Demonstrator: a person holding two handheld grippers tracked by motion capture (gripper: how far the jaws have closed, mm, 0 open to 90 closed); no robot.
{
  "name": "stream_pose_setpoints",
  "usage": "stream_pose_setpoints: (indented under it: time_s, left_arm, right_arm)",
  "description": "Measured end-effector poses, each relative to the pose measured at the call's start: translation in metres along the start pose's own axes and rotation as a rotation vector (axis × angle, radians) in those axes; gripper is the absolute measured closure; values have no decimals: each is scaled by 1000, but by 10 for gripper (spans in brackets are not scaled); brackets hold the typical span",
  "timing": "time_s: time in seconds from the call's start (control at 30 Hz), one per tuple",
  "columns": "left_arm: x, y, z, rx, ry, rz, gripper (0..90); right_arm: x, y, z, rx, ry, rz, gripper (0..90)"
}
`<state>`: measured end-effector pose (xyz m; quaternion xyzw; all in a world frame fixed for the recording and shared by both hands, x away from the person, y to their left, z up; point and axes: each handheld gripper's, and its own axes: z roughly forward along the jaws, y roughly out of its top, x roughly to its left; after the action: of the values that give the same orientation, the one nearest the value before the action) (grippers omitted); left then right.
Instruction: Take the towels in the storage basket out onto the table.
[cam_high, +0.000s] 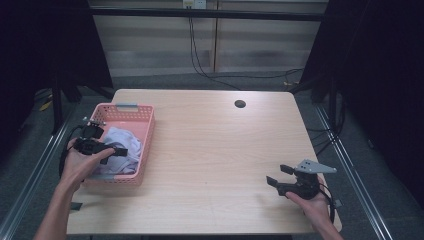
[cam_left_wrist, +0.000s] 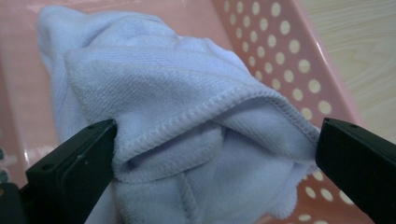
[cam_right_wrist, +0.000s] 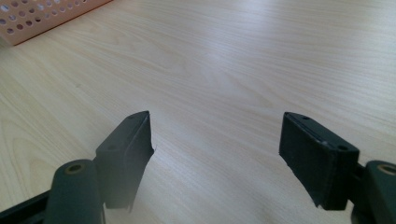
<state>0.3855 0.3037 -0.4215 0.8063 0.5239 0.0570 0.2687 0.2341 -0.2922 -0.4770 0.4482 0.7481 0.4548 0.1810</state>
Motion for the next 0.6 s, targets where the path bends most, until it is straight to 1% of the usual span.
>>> stream_pose_setpoints:
  time_s: [0.03, 0.07, 0.1, 0.13, 0.2, 0.23, 0.27, 0.3, 0.33, 0.37, 0.4, 0.43, 0.47, 0.5, 0.53, 0.57, 0.6]
  left_arm:
    - [1, 2, 3, 20, -3, -6, 0]
    - [1, 2, 3, 20, -3, -6, 0]
    - [2, 3, 6, 35, 3, -15, 0]
    - [2, 6, 11, 51, 14, 5, 0]
    - [2, 6, 12, 56, 12, 4, 0]
    - [2, 8, 15, 77, 24, 14, 0]
    - [2, 8, 15, 77, 24, 14, 0]
    - [4, 8, 18, 87, 23, 12, 0]
    - [8, 9, 24, 112, 31, 10, 0]
    - [8, 9, 24, 112, 31, 10, 0]
    - [9, 10, 29, 132, 32, 8, 0]
    - [9, 10, 29, 132, 32, 8, 0]
    - [8, 12, 30, 134, 28, -4, 0]
    - [9, 12, 31, 145, 35, 7, 0]
    - [8, 12, 34, 157, 53, 27, 0]
    - [8, 12, 36, 168, 63, 37, 0]
    - [7, 11, 39, 179, 76, 31, 0]
  right_arm:
    - [0, 0, 0, 1, 2, 0, 257]
    - [0, 0, 0, 1, 2, 0, 257]
    - [1, 0, 0, 2, 4, -1, 257]
    - [1, 0, 1, 2, 8, -4, 258]
    - [1, 0, 1, 4, 9, -5, 258]
    - [1, 0, 1, 9, 11, -2, 259]
    - [1, 0, 1, 9, 11, -2, 259]
    - [1, 0, 1, 10, 13, -3, 259]
    - [1, 0, 2, 13, 15, -7, 260]
    - [1, 0, 2, 14, 16, -4, 260]
    - [1, 0, 2, 14, 17, -4, 260]
    - [1, 0, 2, 15, 18, -3, 260]
    - [2, 0, 2, 16, 20, -4, 263]
    - [2, 0, 2, 16, 20, -4, 263]
    - [2, 0, 2, 18, 22, -3, 263]
    - [2, 0, 2, 16, 27, -5, 263]
    - [2, 0, 2, 14, 29, -9, 263]
